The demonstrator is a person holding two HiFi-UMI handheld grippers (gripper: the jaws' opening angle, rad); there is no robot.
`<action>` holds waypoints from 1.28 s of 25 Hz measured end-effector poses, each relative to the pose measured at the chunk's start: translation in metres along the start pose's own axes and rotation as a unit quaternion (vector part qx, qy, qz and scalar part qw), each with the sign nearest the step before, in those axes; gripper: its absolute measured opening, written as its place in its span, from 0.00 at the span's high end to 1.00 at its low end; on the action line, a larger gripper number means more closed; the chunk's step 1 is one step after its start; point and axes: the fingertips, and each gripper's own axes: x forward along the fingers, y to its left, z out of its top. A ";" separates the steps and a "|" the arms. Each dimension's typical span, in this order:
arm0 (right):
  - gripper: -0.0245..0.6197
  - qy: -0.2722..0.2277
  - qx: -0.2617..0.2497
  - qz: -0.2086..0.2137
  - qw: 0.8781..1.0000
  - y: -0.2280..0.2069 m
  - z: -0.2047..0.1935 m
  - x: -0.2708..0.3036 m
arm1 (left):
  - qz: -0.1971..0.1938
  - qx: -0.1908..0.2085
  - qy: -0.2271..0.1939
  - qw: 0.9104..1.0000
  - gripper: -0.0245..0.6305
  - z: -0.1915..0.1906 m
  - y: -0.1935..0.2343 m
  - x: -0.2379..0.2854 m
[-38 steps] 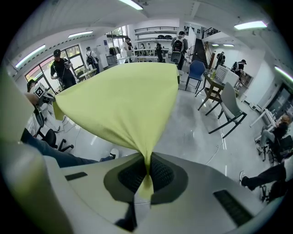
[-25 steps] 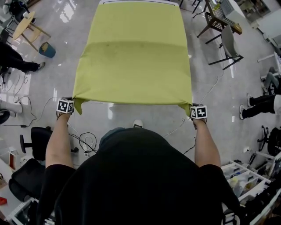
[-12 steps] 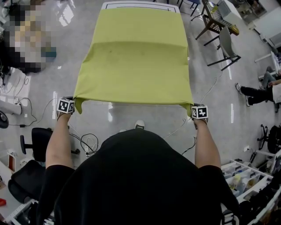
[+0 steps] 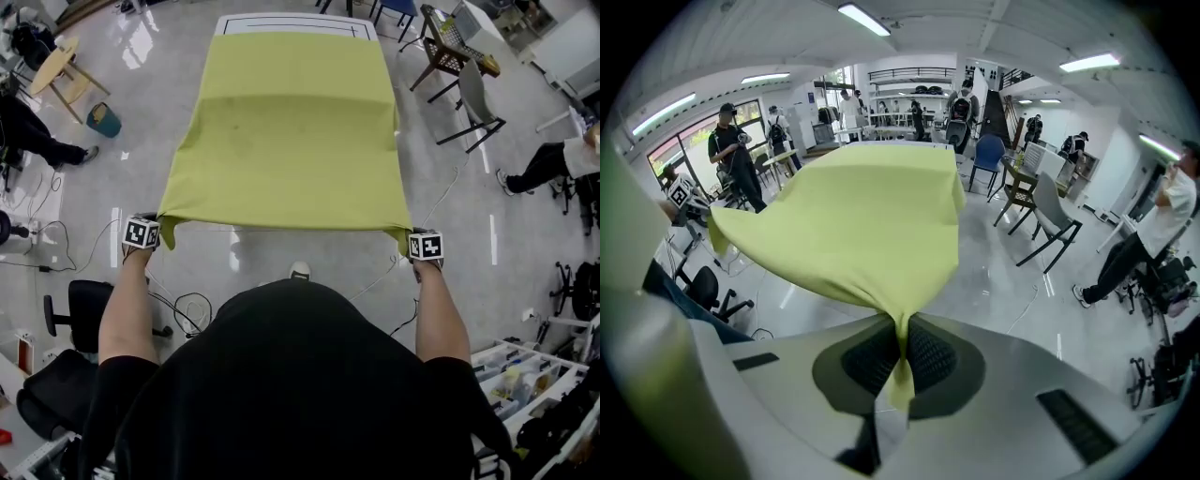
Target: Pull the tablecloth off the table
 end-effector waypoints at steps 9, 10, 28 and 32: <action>0.93 -0.080 0.039 -0.021 0.996 -0.009 0.041 -0.037 | 0.032 0.017 -0.082 0.996 0.93 0.067 0.015 -0.051; 0.93 -0.089 0.045 -0.020 0.995 -0.010 0.046 -0.040 | 0.035 0.018 -0.091 0.995 0.93 0.074 0.017 -0.057; 0.93 -0.198 0.053 -0.044 0.978 -0.030 0.108 -0.120 | 0.056 0.006 -0.182 0.982 0.93 0.128 0.011 -0.126; 0.93 -0.208 0.057 -0.044 0.976 -0.032 0.110 -0.127 | 0.055 0.002 -0.189 0.980 0.93 0.128 0.008 -0.133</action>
